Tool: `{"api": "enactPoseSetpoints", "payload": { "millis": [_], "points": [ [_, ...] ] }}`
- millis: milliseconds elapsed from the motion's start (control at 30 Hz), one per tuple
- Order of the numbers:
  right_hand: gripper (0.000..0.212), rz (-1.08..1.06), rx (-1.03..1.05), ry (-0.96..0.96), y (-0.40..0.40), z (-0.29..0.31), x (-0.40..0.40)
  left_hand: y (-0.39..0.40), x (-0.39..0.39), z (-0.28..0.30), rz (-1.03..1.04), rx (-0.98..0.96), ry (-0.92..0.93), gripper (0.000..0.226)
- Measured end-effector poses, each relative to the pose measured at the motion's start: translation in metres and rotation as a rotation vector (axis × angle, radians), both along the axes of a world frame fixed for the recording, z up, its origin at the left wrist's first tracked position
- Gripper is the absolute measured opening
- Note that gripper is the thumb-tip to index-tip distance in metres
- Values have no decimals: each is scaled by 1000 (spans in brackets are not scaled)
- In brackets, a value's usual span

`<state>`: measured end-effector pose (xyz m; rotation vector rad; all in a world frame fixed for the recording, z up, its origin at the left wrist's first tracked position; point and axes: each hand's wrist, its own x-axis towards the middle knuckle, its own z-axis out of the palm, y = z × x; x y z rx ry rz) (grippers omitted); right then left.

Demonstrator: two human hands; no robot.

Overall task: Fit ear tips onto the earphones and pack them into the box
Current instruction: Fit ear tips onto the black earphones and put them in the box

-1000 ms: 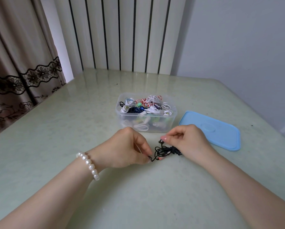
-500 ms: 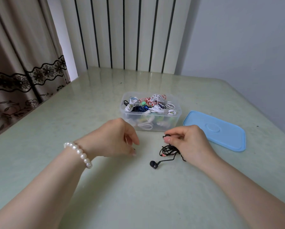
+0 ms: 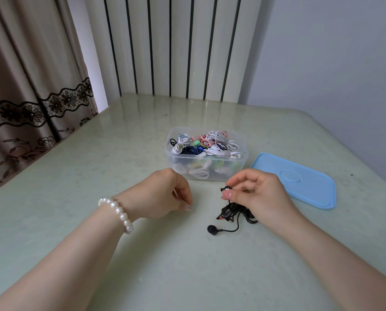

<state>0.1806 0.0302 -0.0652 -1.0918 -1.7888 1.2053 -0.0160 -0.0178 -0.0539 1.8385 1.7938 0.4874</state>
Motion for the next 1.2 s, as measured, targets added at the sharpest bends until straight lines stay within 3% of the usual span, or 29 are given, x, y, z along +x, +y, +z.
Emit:
{"api": "enactPoseSetpoints", "payload": {
  "millis": [67, 200, 300, 1200],
  "points": [
    [17, 11, -46, 78, 0, 3, 1, 0, 3, 1, 21, 10, -198, 16],
    [13, 54, -129, 235, -3, 11, 3, -1, 21, 3, 136, -46, -1028, 10],
    [21, 99, -177, 332, -5, 14, 2, -1, 33, -1, 205, -131, -1308, 13],
    [24, 95, -230, 293, -6, 14, 3, -4, 46, -4, 326, 14, -1302, 21]
  ]
}}
